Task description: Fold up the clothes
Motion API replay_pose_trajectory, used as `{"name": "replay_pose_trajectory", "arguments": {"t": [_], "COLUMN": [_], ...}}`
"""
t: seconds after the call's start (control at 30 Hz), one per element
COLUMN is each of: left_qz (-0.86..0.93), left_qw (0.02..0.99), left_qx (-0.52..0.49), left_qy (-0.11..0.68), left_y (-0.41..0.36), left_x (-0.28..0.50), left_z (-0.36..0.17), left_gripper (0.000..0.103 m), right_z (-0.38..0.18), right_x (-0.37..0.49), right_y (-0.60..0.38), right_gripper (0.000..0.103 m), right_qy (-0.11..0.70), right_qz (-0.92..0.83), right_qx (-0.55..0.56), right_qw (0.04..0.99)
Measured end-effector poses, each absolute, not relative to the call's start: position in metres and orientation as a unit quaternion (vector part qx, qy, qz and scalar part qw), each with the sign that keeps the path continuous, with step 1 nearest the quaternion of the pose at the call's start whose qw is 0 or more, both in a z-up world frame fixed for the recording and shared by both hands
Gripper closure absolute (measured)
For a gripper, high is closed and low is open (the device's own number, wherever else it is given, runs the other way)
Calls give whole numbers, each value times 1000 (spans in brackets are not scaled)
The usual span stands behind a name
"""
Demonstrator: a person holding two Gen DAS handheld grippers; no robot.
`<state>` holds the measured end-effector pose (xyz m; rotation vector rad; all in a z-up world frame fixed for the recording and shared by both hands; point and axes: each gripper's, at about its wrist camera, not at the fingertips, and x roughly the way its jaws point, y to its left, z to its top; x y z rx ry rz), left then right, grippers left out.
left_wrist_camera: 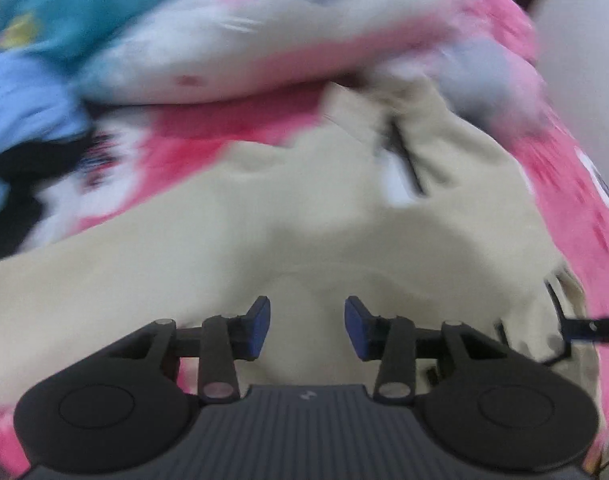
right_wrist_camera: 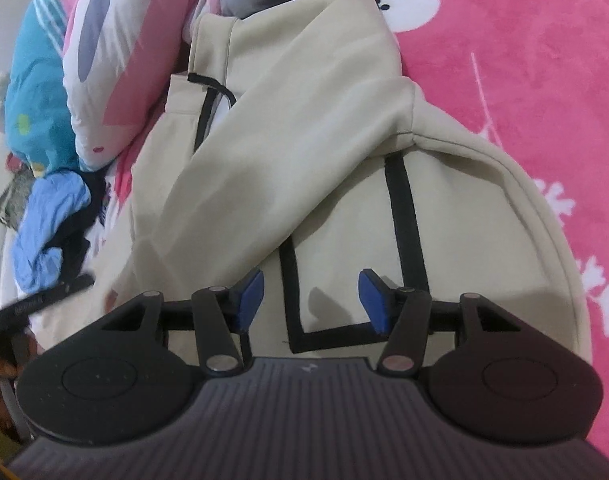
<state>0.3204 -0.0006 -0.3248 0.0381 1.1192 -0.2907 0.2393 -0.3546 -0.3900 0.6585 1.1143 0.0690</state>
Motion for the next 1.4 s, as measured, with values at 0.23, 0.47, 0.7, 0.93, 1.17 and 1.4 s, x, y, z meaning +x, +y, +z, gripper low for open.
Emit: {"name": "replay_pose_trajectory", "arguments": {"t": [0.23,0.47,0.7,0.93,1.17,1.4], "left_qz": [-119,-158,-205,-195,-199,-255], "left_qw": [809,837,829,819,837,848], "left_qx": [55,42,36,65,49,14], "left_qy": [573,523,519,535,508,465], "left_y": [-15,-49,-112,-138,-145,-198], "left_x": [320,333,344,344,341,376], "left_z": [-364,-320,-337,-367,-350,-342], "left_gripper": [57,51,51,52,51,50], "right_z": [-378,-390,-411,-442,-407,-382], "right_x": [223,251,271,247,218,258], "right_y": [-361,-358,-379,-410,-432,-434], "right_gripper": [51,51,95,95,77,77], "right_qy": [525,458,424,426,452,414], "right_qz": [6,5,-12,-86,-48,53], "right_qx": [140,-50,-46,17,41,71], "right_qw": [839,887,904,900,890,906]}}
